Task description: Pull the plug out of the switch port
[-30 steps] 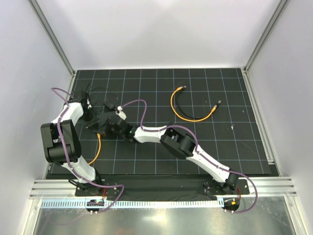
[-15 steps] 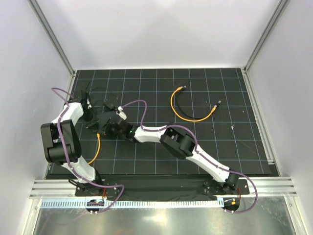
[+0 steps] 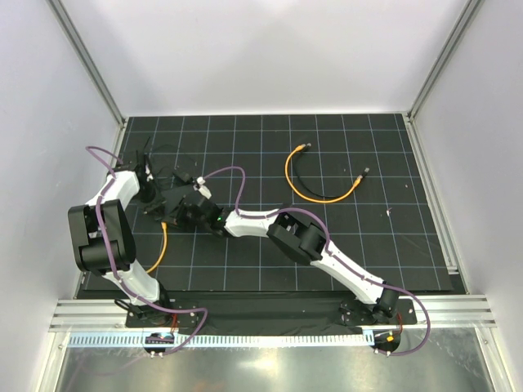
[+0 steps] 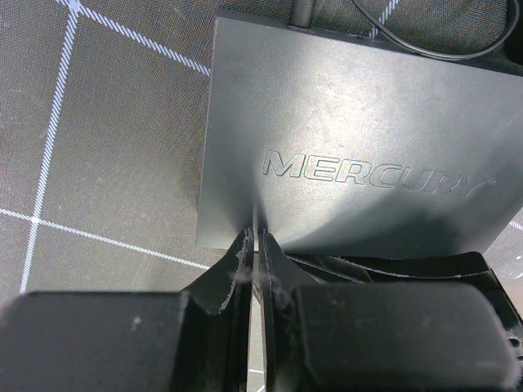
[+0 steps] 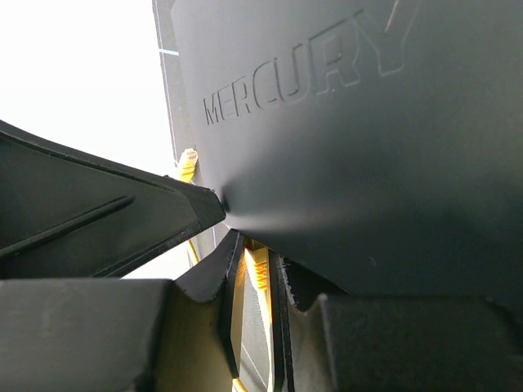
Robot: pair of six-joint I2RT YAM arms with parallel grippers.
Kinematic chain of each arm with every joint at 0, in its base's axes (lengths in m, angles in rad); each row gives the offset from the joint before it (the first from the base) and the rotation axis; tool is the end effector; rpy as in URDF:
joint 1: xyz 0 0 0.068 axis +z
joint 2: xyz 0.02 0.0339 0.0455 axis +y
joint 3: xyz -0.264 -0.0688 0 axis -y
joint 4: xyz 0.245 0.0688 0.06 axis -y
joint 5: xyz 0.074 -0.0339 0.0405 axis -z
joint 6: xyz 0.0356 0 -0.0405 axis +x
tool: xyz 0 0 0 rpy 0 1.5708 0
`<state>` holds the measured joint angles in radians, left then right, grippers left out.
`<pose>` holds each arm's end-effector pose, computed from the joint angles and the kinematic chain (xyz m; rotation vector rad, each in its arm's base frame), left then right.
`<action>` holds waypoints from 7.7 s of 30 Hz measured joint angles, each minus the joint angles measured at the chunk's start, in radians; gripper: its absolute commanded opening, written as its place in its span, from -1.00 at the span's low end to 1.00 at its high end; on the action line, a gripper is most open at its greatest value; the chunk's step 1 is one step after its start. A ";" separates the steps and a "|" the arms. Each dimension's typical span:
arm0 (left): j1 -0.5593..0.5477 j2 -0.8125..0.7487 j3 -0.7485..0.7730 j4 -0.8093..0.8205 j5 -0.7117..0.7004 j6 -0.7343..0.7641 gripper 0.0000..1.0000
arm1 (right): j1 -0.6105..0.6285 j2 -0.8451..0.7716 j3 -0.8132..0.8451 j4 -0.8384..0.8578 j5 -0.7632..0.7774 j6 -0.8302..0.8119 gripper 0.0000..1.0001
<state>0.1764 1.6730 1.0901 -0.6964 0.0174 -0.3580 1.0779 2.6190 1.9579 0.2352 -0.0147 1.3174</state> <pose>0.3112 0.0548 0.1864 -0.7496 2.7520 -0.0627 0.2734 0.5101 0.0969 0.2709 2.3446 1.4226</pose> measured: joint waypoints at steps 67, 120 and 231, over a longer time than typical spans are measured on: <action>0.009 -0.699 -0.125 0.098 -0.391 -0.088 0.18 | -0.500 -0.615 -0.475 0.555 -0.536 -0.037 -0.98; 0.019 -0.488 -0.125 0.117 -0.142 -0.080 0.14 | -0.467 -0.674 -0.419 -0.422 -0.029 -0.981 0.42; -0.091 0.230 0.281 -0.105 -0.261 0.053 -0.44 | -0.188 -0.035 0.140 -0.378 -0.610 -0.871 0.06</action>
<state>0.0853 1.9034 1.3712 -0.8013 -0.2440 -0.3050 0.8898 2.5835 2.0975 -0.1425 -0.6247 0.4469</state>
